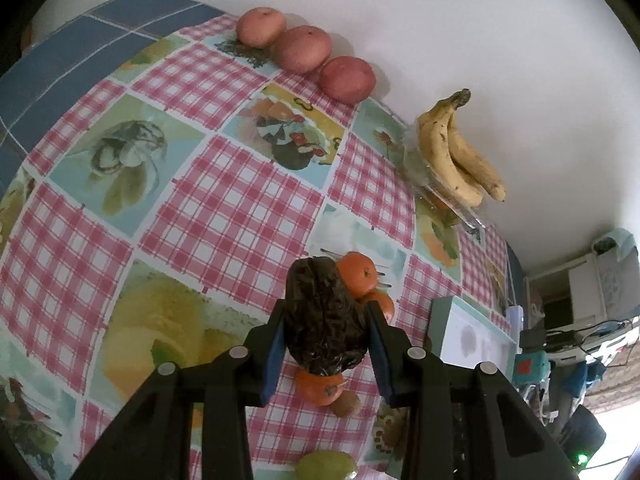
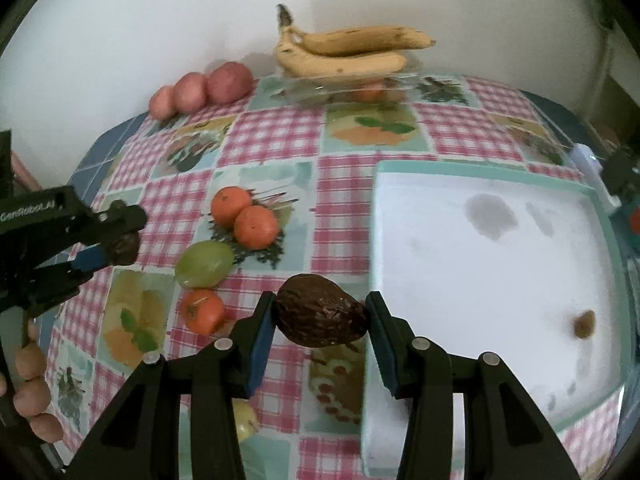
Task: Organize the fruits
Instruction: 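Carry both avocados over the white tray and open both tools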
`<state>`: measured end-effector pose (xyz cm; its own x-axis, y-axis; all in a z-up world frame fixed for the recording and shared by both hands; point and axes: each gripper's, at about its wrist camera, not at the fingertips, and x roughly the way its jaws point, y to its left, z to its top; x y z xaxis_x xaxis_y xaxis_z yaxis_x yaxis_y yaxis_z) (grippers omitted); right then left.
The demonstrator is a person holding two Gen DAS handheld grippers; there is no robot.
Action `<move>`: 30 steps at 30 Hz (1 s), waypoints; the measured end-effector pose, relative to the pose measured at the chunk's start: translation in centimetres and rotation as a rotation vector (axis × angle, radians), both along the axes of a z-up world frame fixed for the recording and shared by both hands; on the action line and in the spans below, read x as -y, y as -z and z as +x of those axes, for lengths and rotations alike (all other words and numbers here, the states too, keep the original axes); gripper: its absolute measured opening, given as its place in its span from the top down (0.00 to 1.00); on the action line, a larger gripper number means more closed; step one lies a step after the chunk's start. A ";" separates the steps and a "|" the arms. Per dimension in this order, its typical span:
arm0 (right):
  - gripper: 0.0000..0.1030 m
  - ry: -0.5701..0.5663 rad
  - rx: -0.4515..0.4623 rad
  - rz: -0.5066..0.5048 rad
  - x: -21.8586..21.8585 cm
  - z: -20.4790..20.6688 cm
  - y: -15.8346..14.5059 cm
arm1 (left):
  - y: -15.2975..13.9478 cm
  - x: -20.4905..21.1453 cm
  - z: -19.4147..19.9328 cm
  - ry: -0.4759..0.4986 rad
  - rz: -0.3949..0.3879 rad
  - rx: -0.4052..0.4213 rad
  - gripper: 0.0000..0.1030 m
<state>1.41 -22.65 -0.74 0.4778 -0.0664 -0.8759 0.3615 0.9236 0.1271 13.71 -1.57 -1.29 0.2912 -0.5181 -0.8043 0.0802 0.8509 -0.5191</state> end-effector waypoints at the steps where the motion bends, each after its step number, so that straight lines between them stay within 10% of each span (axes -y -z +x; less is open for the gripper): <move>1: 0.54 0.010 0.000 -0.004 0.3 -0.2 -0.1 | -0.2 0.1 -0.1 0.003 0.003 0.005 0.62; 30: 0.54 0.459 -0.043 -0.085 17.7 -8.1 0.1 | -1.9 17.5 -8.2 0.445 0.111 0.190 0.61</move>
<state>-6.65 -40.34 -0.87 0.3458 -0.3351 -0.8764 0.7385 0.6734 0.0339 5.53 -19.08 0.58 0.2084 -0.5399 -0.8155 0.5325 0.7620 -0.3685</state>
